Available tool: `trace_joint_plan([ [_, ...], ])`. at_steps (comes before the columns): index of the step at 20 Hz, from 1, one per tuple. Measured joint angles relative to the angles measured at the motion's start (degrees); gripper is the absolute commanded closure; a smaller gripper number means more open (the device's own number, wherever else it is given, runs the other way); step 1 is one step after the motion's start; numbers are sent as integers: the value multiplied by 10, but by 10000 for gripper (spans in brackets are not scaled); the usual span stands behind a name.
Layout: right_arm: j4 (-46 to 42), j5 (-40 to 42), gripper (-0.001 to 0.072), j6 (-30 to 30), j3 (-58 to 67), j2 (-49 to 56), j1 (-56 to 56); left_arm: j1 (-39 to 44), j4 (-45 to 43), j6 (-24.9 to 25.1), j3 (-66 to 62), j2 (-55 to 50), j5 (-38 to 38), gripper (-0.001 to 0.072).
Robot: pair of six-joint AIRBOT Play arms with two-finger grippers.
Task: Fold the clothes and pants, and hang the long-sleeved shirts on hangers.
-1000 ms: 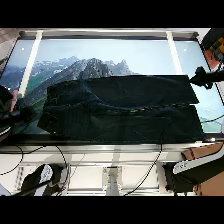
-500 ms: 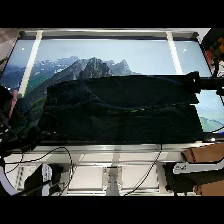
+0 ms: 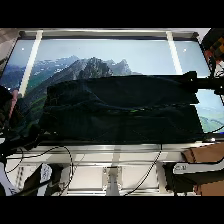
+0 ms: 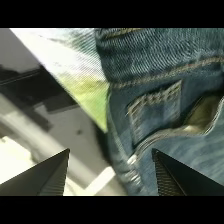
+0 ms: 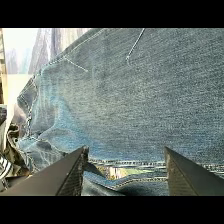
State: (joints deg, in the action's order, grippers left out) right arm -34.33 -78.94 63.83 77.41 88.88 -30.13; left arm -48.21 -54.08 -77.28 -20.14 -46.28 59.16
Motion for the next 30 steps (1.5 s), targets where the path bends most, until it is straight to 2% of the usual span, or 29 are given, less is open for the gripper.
trace_joint_plan([
  [9,28,-23,173,0,0,0,0,5,151,86,0,-122,-78,137],
  [11,42,-24,174,0,0,0,1,19,169,98,0,-132,-103,174],
  [14,61,-26,174,0,0,0,6,53,184,107,-1,-149,-137,185],
  [15,64,-27,174,0,0,0,8,64,187,109,-3,-156,-147,263],
  [17,68,-27,173,0,0,0,12,85,186,111,-11,-171,-165,484],
  [18,70,-27,175,0,0,0,15,93,184,113,-17,-176,-171,543],
  [19,72,-27,176,0,0,0,16,97,184,114,-23,-179,-174,665],
  [20,72,-27,178,0,0,0,18,101,182,116,-31,-182,-175,686],
  [21,72,-27,212,0,0,0,19,104,183,117,-40,-184,-175,687],
  [22,74,-27,374,0,0,0,19,106,188,118,-49,-184,-175,688],
  [23,73,-28,581,0,0,0,19,108,190,119,-57,-184,-174,689],
  [24,74,-29,695,0,0,0,20,109,192,123,-66,-182,-169,689],
  [30,72,-36,700,-2,-9,-6,18,112,197,143,-88,-112,-106,689],
])
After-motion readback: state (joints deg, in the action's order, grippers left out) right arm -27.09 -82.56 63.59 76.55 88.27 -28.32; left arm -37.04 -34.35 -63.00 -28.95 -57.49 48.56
